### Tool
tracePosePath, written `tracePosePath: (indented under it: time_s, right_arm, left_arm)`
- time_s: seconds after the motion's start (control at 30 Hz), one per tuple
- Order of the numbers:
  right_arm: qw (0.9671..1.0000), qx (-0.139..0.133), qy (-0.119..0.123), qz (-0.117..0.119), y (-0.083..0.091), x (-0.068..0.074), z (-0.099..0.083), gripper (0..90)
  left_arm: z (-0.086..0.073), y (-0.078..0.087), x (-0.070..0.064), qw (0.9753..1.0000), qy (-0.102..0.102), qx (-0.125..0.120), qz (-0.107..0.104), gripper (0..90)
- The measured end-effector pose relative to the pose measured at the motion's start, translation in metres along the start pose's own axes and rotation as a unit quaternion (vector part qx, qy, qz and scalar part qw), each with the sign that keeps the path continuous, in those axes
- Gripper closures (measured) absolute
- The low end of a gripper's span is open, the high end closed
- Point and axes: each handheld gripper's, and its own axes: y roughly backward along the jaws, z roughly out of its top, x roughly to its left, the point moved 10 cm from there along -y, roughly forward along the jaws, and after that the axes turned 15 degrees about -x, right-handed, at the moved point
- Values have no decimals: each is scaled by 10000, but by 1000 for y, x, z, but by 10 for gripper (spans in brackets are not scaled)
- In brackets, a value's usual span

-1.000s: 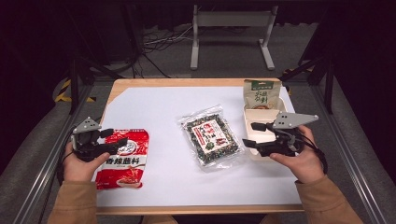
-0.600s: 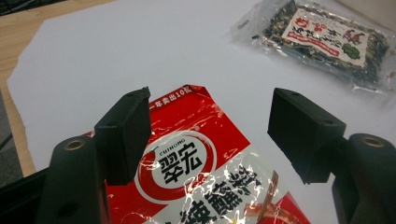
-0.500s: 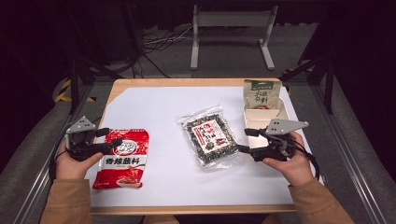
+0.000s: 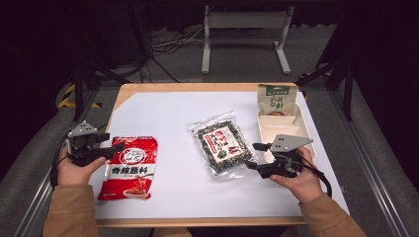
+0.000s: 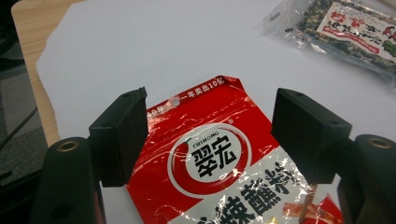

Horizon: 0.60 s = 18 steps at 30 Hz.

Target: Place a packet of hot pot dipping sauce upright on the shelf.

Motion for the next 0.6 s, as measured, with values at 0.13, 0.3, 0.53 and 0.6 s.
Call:
tracePosePath:
  time_s: [0.13,0.3,0.53,0.6]
  right_arm:
    - [10000,7,-4,28,-2,3,-3,345]
    - [10000,30,-35,29,-4,5,-6,345]
    - [10000,55,-25,33,-6,9,-8,345]
    - [10000,66,-10,13,-6,8,-9,345]
  left_arm:
    - [-4,-4,11,9998,200,-64,59,290]
    - [-14,-15,24,9989,424,-7,213,295]
    - [-26,-26,42,9977,518,153,408,291]
    - [-30,-31,48,9969,579,246,478,295]
